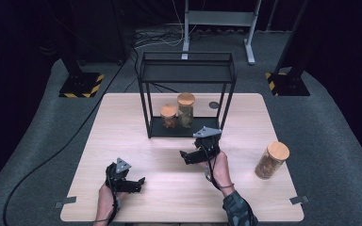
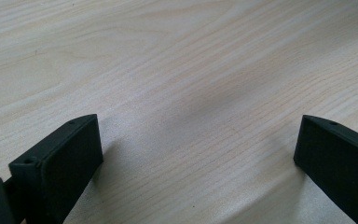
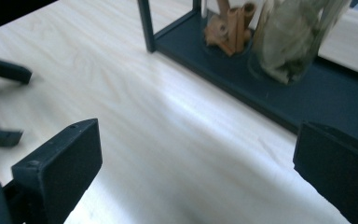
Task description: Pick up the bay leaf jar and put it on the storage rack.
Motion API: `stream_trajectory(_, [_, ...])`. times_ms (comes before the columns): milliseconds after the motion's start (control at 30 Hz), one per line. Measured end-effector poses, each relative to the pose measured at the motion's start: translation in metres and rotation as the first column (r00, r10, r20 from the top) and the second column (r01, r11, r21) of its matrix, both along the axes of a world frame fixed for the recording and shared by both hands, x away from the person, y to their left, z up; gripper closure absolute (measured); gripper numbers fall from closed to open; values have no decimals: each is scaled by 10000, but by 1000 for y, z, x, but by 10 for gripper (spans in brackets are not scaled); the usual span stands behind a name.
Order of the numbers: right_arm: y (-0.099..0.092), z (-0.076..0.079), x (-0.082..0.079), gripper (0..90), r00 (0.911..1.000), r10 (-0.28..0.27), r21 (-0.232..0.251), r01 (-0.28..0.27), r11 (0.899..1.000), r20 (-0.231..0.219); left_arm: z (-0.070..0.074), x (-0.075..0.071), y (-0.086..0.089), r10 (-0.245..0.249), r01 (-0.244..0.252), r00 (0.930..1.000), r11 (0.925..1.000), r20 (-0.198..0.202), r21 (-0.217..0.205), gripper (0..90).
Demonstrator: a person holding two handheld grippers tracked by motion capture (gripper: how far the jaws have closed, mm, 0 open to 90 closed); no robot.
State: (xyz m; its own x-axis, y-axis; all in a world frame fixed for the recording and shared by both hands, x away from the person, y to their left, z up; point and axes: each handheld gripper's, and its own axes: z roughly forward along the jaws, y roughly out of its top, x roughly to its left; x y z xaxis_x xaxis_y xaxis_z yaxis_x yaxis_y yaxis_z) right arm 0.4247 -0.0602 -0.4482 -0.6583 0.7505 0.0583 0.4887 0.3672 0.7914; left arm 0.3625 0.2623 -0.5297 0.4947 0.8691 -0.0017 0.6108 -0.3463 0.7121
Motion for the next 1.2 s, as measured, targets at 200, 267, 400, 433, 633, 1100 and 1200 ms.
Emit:
stream_trajectory(200, [-13, -15, -29, 6, 9999, 75, -112, -76, 9999, -115, 0, 0, 0, -1, 1, 10000, 10000, 1, 3, 2])
stream_trajectory(267, [-17, -21, -38, 7, 9999, 53, -179, -55, 9998, -145, 0, 0, 0, 2, -2, 10000, 10000, 1, -2, 2])
stream_trajectory(400, [-30, -32, -56, 5, 9997, -154, -125, 152, 9998, -196, 0, 0, 0, 1, -1, 10000, 10000, 2, 3, 2])
stream_trajectory(433, [-33, -35, -61, 5, 9996, -178, -81, 176, 9998, -199, 0, 0, 0, 3, -3, 10000, 10000, 4, 1, 2])
stream_trajectory(633, [-60, -54, -85, 1, 9966, -785, 5, 785, 9969, -270, 0, 0, 0, -2, 2, 10000, 10000, 1, 4, 2])
stream_trajectory(1100, [-118, -75, -118, 0, 9772, -2123, 187, 2124, 9770, -62, 0, 0, 0, -13, 13, 10000, 10000, 9, 27, 2])
stream_trajectory(1200, [-122, -76, -121, 0, 9744, -2249, 238, 2249, 9741, -28, 0, 0, 0, -9, 9, 10000, 10000, 11, 21, 2])
